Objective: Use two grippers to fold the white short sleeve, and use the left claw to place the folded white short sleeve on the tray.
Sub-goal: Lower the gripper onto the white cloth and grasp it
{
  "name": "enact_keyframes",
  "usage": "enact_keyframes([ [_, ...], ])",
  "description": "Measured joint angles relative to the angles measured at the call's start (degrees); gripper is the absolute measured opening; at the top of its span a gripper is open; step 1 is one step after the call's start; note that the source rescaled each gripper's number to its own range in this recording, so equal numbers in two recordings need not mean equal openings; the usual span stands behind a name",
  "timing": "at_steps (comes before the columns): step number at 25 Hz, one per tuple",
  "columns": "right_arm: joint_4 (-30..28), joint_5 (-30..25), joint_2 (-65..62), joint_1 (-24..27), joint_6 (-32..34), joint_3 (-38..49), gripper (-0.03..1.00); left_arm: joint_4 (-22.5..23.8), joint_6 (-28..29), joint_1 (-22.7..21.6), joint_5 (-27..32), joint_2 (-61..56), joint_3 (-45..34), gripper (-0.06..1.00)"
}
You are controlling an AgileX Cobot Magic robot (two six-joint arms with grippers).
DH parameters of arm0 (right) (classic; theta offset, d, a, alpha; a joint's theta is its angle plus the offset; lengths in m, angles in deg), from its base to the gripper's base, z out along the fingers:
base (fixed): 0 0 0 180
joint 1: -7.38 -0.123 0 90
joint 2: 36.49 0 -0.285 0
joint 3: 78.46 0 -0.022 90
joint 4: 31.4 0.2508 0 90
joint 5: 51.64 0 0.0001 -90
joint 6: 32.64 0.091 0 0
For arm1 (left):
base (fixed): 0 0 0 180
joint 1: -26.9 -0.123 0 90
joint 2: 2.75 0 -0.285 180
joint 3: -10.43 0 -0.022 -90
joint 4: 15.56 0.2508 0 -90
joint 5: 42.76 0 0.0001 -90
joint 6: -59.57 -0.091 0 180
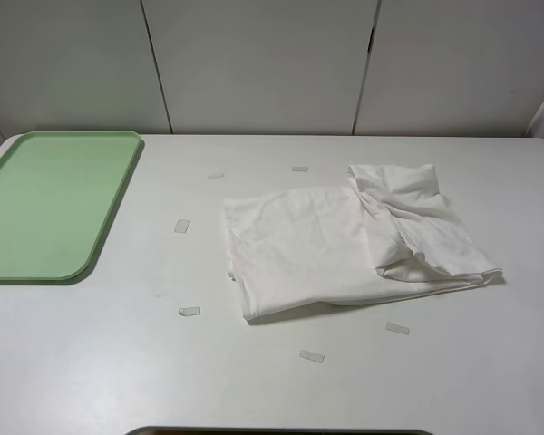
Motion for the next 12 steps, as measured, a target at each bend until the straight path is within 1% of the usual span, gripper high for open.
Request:
enact_keyframes([
  [2, 0.0, 0.0, 0.0, 0.0, 0.0, 0.0, 1.0, -0.5, 0.2, 0.0, 0.0, 10.0, 4.3, 0.96],
  [5, 0.0, 0.0, 0.0, 0.0, 0.0, 0.0, 1.0, -3.4, -1.4, 0.0, -1.9, 23.6, 9.7, 0.96],
  [6, 0.0, 0.0, 0.0, 0.0, 0.0, 0.0, 1.0, -3.4, -1.4, 0.0, -1.9, 23.6, 9.7, 0.96],
  [12, 0.0, 0.0, 0.0, 0.0, 0.0, 0.0, 1.0, -9.0, -5.1, 0.0, -9.3, 39.3, 14.1, 0.96],
])
